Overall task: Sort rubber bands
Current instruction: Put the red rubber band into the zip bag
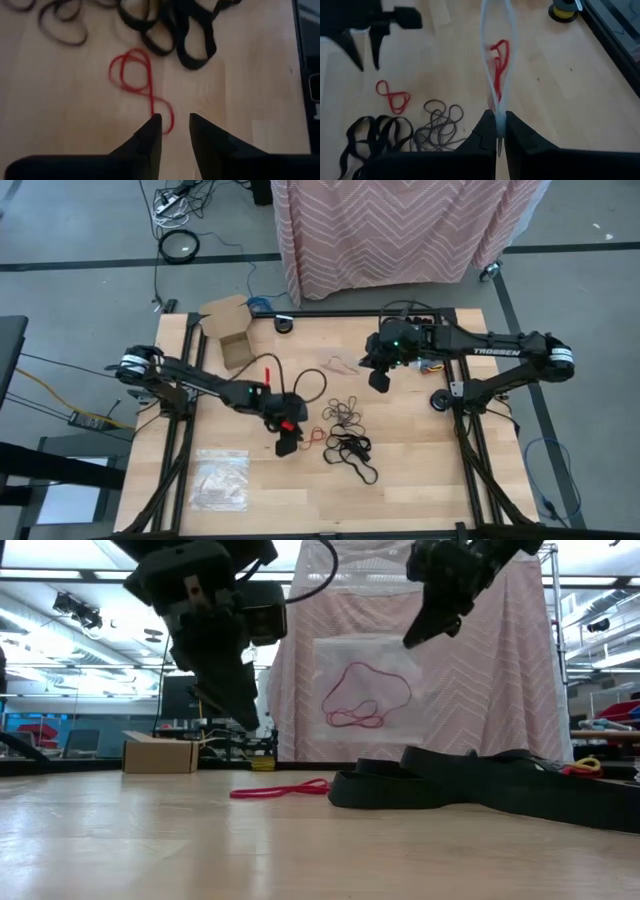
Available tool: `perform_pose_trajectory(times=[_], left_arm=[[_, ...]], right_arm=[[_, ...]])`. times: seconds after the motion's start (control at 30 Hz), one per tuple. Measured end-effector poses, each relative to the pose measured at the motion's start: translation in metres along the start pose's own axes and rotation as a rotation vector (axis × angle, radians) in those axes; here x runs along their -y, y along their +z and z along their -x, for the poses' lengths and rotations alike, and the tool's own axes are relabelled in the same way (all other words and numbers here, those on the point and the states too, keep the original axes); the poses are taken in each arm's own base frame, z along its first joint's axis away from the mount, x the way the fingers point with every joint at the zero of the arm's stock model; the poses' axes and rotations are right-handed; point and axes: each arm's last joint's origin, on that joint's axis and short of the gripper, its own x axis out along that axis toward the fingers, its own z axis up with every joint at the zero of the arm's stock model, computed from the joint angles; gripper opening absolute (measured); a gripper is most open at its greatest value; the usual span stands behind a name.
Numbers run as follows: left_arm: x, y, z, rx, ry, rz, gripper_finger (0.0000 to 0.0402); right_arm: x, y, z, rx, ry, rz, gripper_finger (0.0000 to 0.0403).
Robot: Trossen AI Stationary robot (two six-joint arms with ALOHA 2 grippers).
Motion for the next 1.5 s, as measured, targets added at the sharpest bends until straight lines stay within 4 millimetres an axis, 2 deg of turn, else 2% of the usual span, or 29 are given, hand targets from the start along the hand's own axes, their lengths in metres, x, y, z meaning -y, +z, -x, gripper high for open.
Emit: perform_pose_trajectory(times=[0.23, 0.53, 0.63, 0.77, 0.83, 0.93, 1.03, 1.37, 1.5], left_arm=[[-0.009, -0.002, -0.028, 0.09, 0.178, 0.074, 0.0142], [-0.017, -0.011, -0.061, 0.042, 0.138, 0.092, 0.014], [-0.018, -0.013, -0.062, 0.04, 0.167, 0.163, 0.011], [-0.021, -0.008, -0.054, 0.041, 0.154, 0.217, 0.0018], [-0.023, -0.006, -0.049, 0.032, 0.137, 0.224, 0.0008], [-0.024, -0.001, -0.035, 0.031, 0.119, 0.218, 0.0004], [-0.022, 0.01, -0.011, 0.083, 0.109, 0.188, 0.0003], [-0.014, 0.046, 0.103, 0.434, 0.128, 0.073, 0.0001], [-0.015, 0.07, 0.141, 0.538, 0.184, -0.018, 0.0001]], right_arm=[[-0.001, 0.003, -0.007, 0.022, 0.012, -0.023, 0.0005], [-0.001, 0.004, -0.007, 0.025, 0.012, -0.035, 0.0005], [-0.001, 0.004, -0.007, 0.026, 0.012, -0.039, 0.0005], [-0.001, 0.004, -0.007, 0.024, 0.012, -0.039, 0.0005], [0.0, 0.004, -0.007, 0.024, 0.011, -0.04, 0.0005], [0.0, 0.003, -0.007, 0.023, 0.01, -0.04, 0.0005], [0.0, 0.004, -0.007, 0.024, 0.01, -0.04, 0.0005], [-0.003, 0.004, -0.007, 0.031, 0.06, -0.034, 0.0005], [-0.007, 0.004, -0.007, 0.032, 0.091, -0.025, 0.0005]])
